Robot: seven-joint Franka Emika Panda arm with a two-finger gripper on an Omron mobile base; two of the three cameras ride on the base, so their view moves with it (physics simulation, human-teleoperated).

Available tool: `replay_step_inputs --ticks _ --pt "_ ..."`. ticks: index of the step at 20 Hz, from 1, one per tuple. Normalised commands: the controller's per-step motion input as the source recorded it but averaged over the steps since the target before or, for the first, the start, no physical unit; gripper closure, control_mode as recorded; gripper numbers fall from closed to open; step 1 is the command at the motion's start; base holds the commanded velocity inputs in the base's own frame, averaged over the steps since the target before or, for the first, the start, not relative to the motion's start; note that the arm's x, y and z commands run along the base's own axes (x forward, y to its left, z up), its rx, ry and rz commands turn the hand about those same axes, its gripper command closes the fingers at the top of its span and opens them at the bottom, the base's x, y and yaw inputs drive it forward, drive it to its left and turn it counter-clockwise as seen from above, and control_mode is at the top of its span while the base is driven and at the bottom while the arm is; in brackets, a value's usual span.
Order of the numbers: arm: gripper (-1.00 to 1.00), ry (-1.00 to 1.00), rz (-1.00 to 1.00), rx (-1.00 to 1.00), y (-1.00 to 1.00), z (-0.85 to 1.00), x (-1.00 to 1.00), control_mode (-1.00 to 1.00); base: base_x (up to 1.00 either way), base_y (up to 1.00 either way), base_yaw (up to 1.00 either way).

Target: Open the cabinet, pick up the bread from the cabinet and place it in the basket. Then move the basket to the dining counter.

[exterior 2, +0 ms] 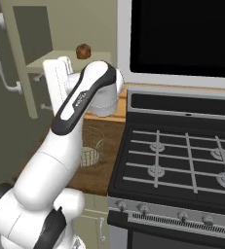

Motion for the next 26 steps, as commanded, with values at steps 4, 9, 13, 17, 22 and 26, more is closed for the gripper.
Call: replay_step_inputs --ticks 4,9,13,17,22,26 --pt "-1.00 -0.01 0.03 0.00 0.70 0.00 0.24 -1.00 0.00 0.00 0.00" --pt "-1.00 0.00 -0.03 -0.01 0.93 -0.10 0.00 -1.00 0.00 0.00 0.00" --pt "-1.00 -0.01 -0.16 0.00 1.00 -0.15 0.00 -1.00 0.00 0.00 0.00" --pt "-1.00 0.00 -0.23 0.00 1.00 -0.13 -0.02 -1.00 0.00 0.00 0.00" --pt "-1.00 0.00 -0.15 -0.01 0.91 -0.01 0.00 -1.00 0.00 0.00 0.00" --pt "-1.00 0.00 -0.05 -0.04 0.42 0.00 0.01 -1.00 0.00 0.00 0.00"
